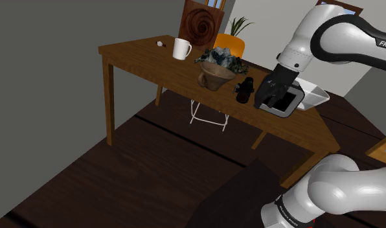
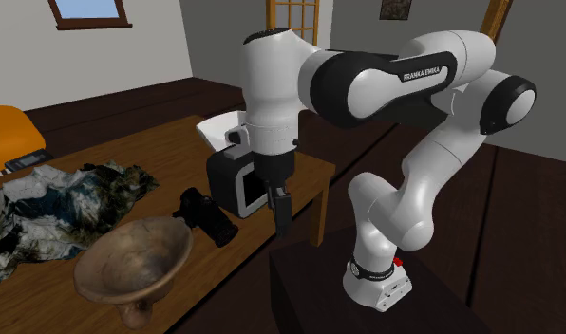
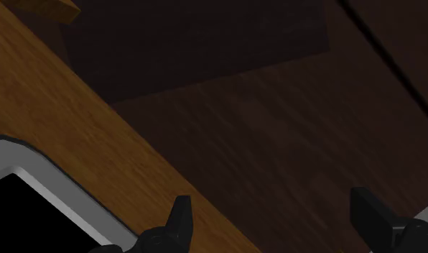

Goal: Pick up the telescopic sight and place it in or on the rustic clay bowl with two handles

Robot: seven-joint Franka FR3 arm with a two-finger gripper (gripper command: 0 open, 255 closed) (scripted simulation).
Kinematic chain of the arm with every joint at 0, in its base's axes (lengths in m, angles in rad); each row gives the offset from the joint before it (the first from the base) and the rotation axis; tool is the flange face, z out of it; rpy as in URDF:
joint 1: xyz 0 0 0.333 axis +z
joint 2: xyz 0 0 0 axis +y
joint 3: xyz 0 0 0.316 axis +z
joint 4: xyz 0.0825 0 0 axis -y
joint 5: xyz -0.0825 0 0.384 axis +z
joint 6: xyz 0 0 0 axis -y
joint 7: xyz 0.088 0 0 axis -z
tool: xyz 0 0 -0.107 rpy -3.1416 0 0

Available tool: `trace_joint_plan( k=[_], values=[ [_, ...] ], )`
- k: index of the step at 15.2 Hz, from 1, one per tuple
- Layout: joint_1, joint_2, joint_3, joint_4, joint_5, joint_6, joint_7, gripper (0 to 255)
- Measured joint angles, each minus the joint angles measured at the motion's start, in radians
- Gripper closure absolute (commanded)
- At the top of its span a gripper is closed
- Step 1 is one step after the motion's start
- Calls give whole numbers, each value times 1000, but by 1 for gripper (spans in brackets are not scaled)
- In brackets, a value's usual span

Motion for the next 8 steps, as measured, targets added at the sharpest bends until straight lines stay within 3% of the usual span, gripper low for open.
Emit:
trace_joint_plan(
  k=[8],
  values=[
    [-74, 169, -33, 144, 3, 88, 99, 0]
  ],
)
